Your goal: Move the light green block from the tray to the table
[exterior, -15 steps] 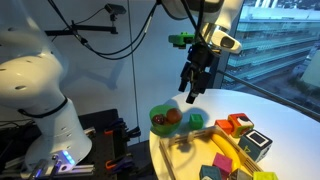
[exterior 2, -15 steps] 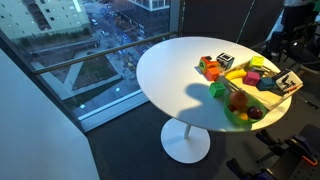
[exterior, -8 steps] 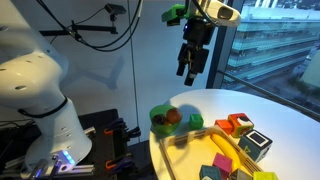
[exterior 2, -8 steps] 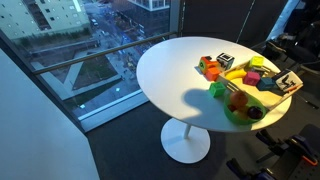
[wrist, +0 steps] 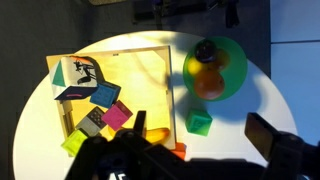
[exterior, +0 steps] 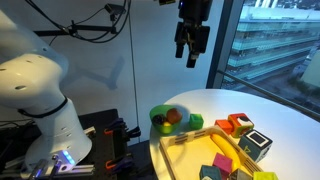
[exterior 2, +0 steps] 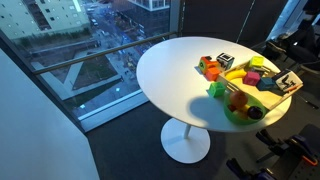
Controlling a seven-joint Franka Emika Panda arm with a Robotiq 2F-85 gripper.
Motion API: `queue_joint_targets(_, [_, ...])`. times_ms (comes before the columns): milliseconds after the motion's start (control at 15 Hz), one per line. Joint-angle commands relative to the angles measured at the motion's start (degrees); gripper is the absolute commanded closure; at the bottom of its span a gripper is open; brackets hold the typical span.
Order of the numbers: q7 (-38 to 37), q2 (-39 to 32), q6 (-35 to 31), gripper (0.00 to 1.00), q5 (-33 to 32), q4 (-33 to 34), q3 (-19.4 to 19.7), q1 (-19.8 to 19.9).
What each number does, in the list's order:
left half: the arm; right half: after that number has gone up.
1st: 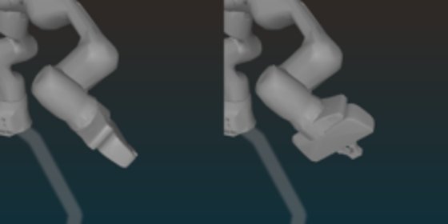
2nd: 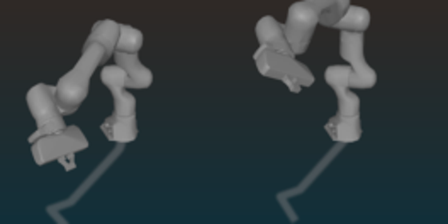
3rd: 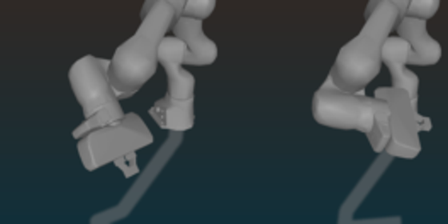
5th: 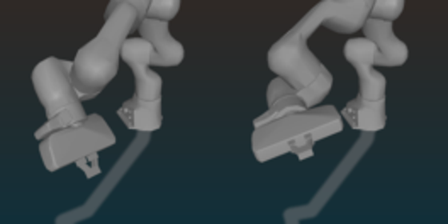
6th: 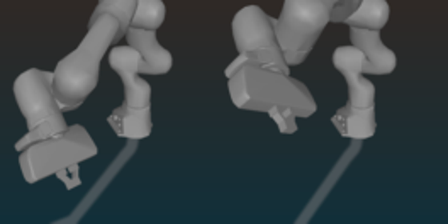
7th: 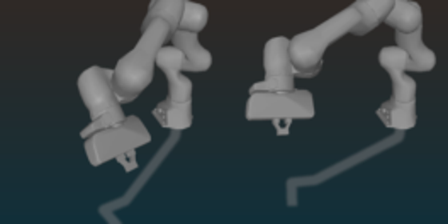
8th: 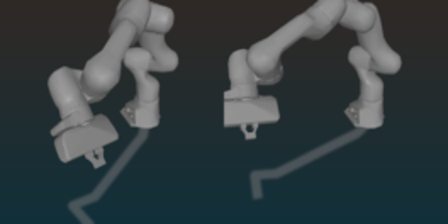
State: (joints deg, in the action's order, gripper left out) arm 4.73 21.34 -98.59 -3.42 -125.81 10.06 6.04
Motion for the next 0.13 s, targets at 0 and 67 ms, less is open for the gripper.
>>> queue_joint_targets(0, [0.24, 0.11, 0.10, 0.00, 0.18, 0.09, -0.45, 0.57])
queue_joint_targets(67, [0.24, 0.05, 0.10, 0.00, 0.17, 0.06, -0.47, 0.57])
